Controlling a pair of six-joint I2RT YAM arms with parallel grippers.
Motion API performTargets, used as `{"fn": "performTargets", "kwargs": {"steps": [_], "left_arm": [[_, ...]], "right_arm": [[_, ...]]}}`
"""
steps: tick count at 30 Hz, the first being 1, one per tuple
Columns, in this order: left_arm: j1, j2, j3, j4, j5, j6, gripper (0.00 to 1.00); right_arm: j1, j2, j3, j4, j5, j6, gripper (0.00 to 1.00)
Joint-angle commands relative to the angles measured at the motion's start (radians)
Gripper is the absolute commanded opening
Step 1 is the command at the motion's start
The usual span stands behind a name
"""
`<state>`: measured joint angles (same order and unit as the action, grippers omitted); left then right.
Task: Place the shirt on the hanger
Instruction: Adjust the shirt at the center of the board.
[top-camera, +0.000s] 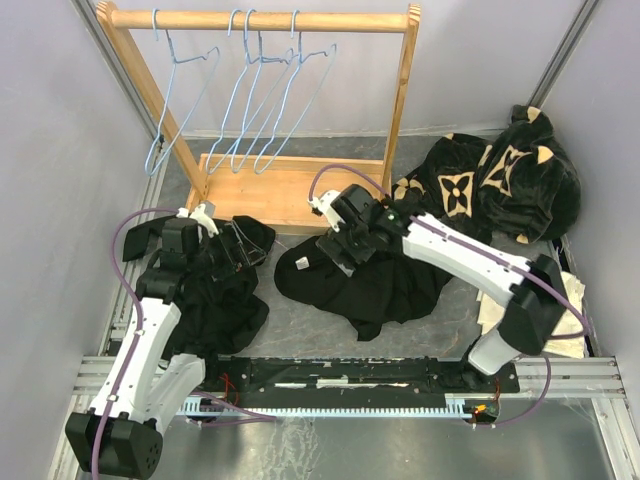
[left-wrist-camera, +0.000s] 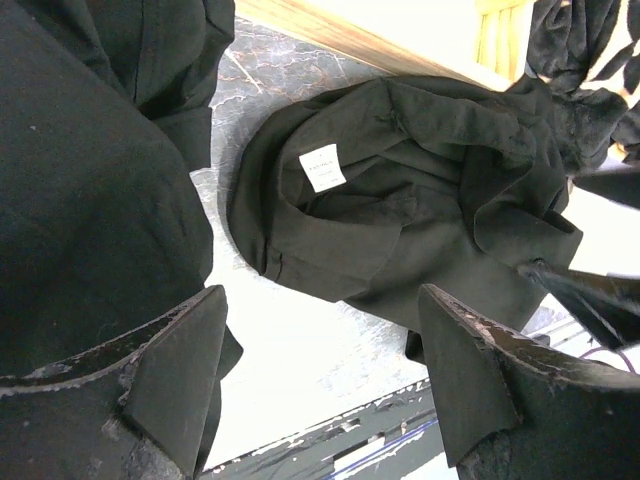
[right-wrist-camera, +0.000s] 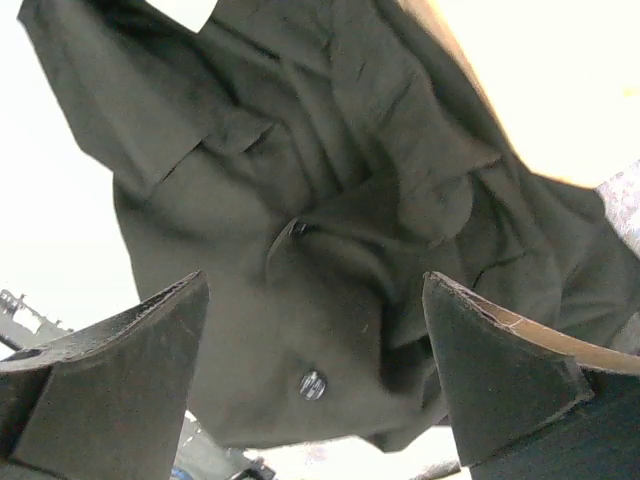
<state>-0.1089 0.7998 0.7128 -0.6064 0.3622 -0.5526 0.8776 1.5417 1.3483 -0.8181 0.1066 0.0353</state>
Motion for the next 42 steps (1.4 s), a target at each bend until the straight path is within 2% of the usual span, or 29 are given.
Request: {"fn": "performTargets", "kwargs": {"steps": [1, 8, 22, 28, 30, 37, 42], "left_arm": [[-0.001, -0.010, 0.007, 0.033, 0.036, -0.014, 0.83], [-0.001, -0.008, -0.009, 0.044, 0.084, -0.001, 0.81], [0.000, 0.018, -0.018, 0.052, 0.101, -0.007, 0.80], [-0.002, 0.034, -0.011, 0.052, 0.096, -0.005, 0.79], [0.000, 0.038, -0.008, 0.052, 0.095, -0.004, 0.79], [0.000, 0.050, -0.001, 0.044, 0.089, 0.006, 0.78], [-0.001, 0.049, 0.005, 0.040, 0.067, 0.006, 0.78]], "right_arm": [[-0.066, 0.110, 0.127, 0.017, -0.091, -0.109, 0.94], [-0.130, 0.276, 0.211, 0.059, -0.247, -0.224, 0.91], [-0.176, 0.529, 0.489, -0.015, -0.287, -0.338, 0.86], [-0.203, 0.608, 0.531, -0.062, -0.316, -0.355, 0.82], [-0.208, 0.618, 0.529, -0.055, -0.313, -0.347, 0.76], [-0.220, 0.598, 0.484, 0.014, -0.223, -0.284, 0.38], [-0.221, 0.510, 0.408, 0.059, -0.174, -0.241, 0.01]]}}
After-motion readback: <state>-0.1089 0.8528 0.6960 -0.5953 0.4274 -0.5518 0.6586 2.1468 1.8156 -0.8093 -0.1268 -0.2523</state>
